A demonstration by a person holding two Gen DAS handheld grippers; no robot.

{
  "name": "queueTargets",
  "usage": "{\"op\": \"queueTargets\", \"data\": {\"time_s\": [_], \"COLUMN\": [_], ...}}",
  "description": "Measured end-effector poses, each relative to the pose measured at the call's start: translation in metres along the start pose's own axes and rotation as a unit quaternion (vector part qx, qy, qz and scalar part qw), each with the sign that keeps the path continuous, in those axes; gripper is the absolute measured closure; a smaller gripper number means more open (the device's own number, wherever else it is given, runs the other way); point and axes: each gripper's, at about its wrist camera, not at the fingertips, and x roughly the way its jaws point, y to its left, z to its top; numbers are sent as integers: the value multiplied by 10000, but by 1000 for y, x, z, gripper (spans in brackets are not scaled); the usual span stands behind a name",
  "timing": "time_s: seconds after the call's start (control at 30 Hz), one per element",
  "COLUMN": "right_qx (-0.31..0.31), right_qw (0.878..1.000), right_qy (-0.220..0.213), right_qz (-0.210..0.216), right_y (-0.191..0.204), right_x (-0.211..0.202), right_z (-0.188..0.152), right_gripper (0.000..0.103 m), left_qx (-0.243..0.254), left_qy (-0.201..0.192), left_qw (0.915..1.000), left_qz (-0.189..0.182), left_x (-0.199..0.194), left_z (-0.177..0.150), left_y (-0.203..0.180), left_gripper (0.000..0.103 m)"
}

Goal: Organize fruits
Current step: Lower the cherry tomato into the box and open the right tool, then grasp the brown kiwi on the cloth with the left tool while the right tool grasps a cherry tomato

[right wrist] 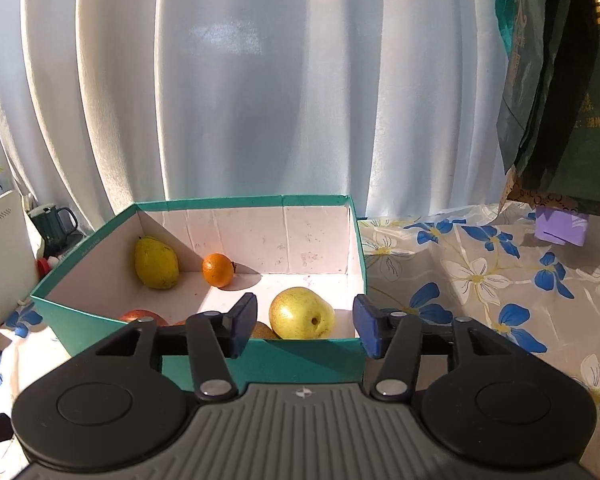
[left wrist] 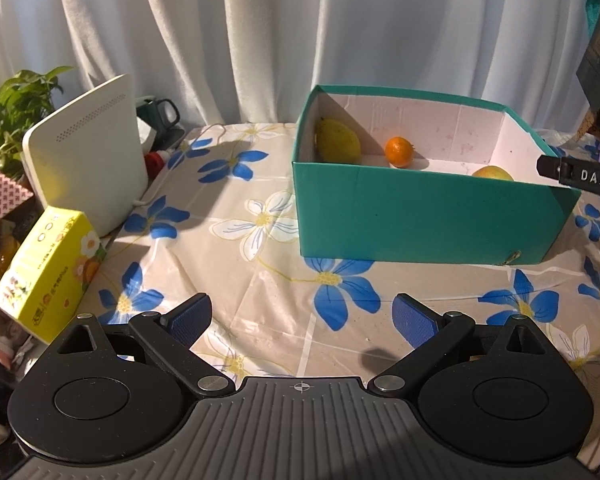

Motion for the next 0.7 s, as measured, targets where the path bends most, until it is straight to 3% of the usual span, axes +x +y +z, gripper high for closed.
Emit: {"op": "queueTargets", "data": {"time_s": [0.03,0.13,0.3,0.47,0.7], "right_qx": [28,-30,-112,-187,-157], "right_qw": [10000,9998,9998,9996,9994], "right_qy": [-51,-209,-180,-159,-112], "right_qz": [5,65,46,-116,-277], "right_y": [-1,0,0,0,-4], "right_x": [-8,-31,-54,-64,-72], "right_z": [0,-5,-13,-19,-24], "right_gripper": [31,17,14,13,13], "left_qx": [76,331,890,1043,1247], "left_qy": [-11,-21,-114,43,153], "left_qw": [10000,9993,9948,9897,9850], "left_qz": [-23,-183,-474,-984,-1181], "left_x": [1,3,3,9,15], "left_z": [-3,-10,-21,-27,-33], "left_y": [-4,-17,-44,-58,-72], "left_gripper": [3,3,3,3,3]}}
